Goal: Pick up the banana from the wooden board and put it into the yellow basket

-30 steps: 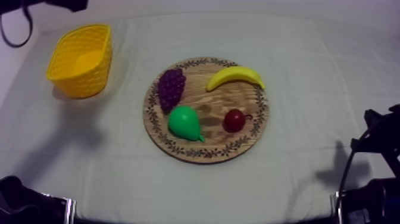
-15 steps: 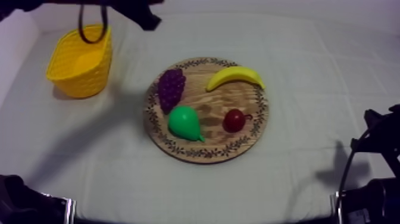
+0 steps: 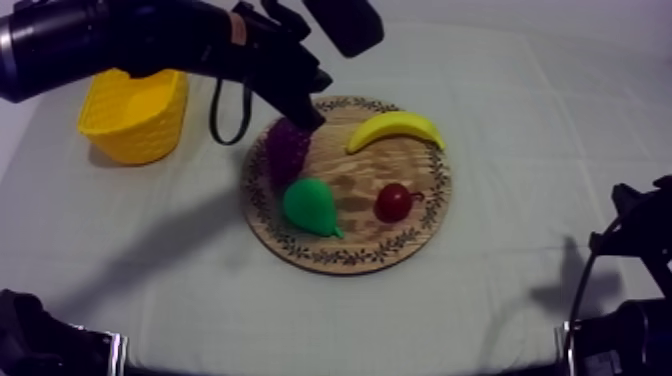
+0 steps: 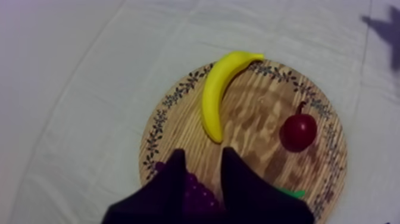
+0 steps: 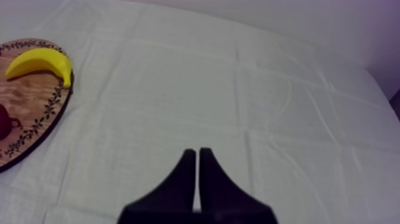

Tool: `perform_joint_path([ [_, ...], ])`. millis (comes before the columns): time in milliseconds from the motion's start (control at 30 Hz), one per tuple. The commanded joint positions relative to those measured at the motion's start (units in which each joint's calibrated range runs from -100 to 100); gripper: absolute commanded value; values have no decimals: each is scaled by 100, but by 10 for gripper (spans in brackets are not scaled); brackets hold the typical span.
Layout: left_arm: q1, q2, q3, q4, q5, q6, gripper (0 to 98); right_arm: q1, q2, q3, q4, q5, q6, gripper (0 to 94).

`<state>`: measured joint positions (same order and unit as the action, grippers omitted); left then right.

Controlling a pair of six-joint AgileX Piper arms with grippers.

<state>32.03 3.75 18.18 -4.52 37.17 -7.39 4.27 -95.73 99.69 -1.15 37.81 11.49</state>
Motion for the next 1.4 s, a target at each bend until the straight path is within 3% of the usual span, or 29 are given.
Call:
perform_joint_path([
  [0, 32, 50, -104, 6, -3, 86, 435, 2, -2, -3, 1, 1, -2, 3],
  [100, 101, 89, -178, 26, -172, 102, 518, 2, -2, -3, 1, 1, 0, 3],
  [300, 144, 166, -263, 347, -376, -195, 622, 2, -2, -3, 1, 1, 1, 3],
  [433, 130, 337, -372, 634, -270, -457, 653, 2, -2, -3, 1, 1, 1, 3],
  [567, 123, 591, -525, 726, -70, -541, 658, 2, -2, -3, 1, 1, 1, 3],
  [967, 47, 1835, -1565, 757, 770, -480, 651, 2, -2, -3, 1, 1, 1, 3],
  [1367, 29, 3504, -3756, 535, 2277, -214, 640, 2, -2, -3, 1, 1, 1, 3],
])
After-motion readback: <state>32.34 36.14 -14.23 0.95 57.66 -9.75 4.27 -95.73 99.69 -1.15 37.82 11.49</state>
